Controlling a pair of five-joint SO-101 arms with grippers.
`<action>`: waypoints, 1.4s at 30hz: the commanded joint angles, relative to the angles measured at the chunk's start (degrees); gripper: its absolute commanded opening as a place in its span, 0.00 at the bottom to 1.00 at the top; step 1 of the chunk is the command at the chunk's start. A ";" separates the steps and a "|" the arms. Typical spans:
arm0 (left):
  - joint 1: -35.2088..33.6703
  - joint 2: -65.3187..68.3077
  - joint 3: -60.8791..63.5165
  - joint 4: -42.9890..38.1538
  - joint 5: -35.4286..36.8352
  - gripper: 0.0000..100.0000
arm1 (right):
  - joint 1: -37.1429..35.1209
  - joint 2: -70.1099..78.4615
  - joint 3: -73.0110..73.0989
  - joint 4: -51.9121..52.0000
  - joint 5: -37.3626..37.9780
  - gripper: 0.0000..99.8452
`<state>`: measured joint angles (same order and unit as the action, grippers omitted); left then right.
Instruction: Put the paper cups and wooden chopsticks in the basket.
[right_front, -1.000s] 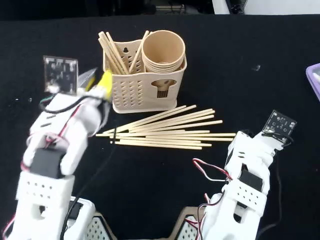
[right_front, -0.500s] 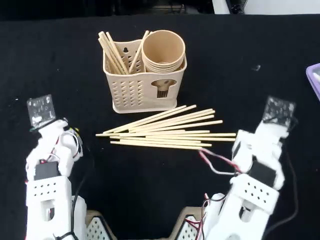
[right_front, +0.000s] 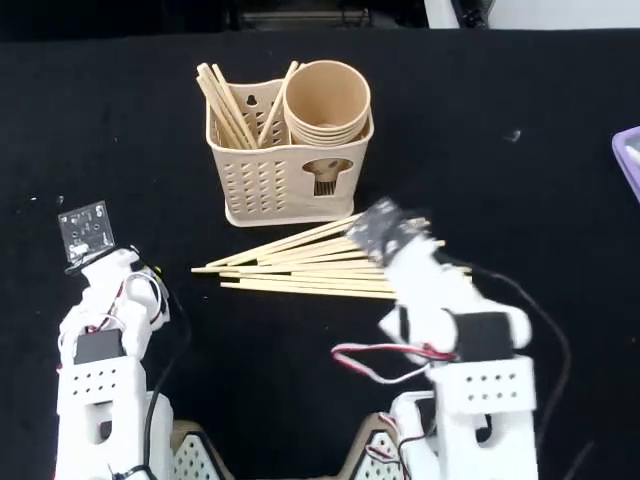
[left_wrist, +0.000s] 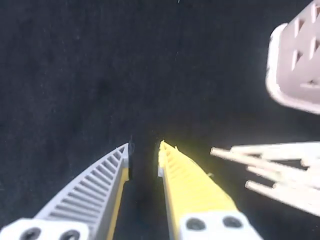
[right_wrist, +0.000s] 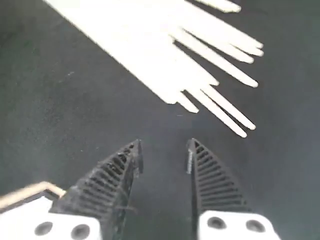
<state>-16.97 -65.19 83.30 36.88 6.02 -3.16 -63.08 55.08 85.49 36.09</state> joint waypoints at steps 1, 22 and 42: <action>-0.04 -0.70 0.31 -2.46 0.35 0.11 | -2.55 -1.10 9.27 -9.93 7.91 0.10; 0.04 -0.70 0.48 -2.55 0.35 0.11 | -2.81 32.57 5.67 -31.56 18.55 0.14; 0.31 -0.70 0.48 -2.55 0.35 0.11 | -1.67 47.08 2.15 -38.15 21.27 0.10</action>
<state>-16.97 -65.19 84.18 35.30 6.02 -5.19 -17.19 58.68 47.34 58.24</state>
